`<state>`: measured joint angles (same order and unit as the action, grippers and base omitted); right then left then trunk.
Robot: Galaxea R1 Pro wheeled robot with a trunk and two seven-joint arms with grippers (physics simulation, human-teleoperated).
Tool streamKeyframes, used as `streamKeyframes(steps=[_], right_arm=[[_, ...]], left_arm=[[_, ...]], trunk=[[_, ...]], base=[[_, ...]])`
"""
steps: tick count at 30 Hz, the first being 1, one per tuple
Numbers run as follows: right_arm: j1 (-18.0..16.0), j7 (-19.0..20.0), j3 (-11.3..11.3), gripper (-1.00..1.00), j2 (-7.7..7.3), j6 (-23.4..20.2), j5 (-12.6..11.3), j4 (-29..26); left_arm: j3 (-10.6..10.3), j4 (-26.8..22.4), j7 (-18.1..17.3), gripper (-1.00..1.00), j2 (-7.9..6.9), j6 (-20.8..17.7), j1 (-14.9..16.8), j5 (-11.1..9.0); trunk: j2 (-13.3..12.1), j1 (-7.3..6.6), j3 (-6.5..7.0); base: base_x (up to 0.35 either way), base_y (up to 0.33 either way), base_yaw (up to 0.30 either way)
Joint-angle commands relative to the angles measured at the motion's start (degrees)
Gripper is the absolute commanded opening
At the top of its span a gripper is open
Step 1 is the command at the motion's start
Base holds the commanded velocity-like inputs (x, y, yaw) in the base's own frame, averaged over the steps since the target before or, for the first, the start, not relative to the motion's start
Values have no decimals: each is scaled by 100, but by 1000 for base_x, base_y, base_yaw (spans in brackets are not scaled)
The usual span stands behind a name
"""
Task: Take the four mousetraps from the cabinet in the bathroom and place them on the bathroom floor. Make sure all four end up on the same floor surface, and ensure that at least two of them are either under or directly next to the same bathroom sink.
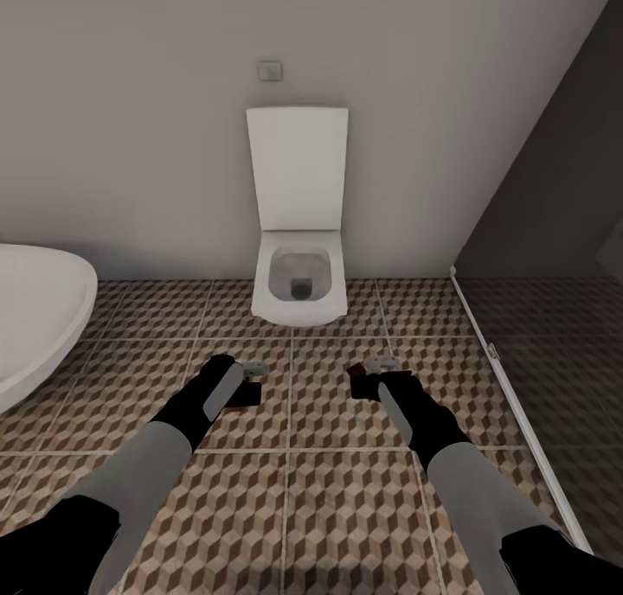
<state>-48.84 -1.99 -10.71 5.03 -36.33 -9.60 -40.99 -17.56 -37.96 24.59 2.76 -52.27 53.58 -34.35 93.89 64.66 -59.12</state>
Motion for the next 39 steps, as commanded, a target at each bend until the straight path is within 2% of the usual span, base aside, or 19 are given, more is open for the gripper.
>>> streamKeyframes(steps=[1,8,24,39], right_arm=[[-2,-19,-14,-100,-2,-23,-23,-26],[2,-12,-26,-100,-6,-23,17,-313],[6,-12,-28,-100,-2,-32,28,-436],[6,-12,-35,-100,-2,-32,27,-436]], left_arm=[[-20,-4,49,-100,-3,-17,3,-46],[-26,-9,47,-100,7,-20,3,-46],[-28,-5,46,-100,23,-20,3,-46],[-37,-1,46,-100,33,-20,3,-46]], trunk=[[2,0,-4],[2,0,-4],[2,0,-8],[604,329,-393]], base=[[0,0,0],[0,0,0],[0,0,0],[0,0,0]])
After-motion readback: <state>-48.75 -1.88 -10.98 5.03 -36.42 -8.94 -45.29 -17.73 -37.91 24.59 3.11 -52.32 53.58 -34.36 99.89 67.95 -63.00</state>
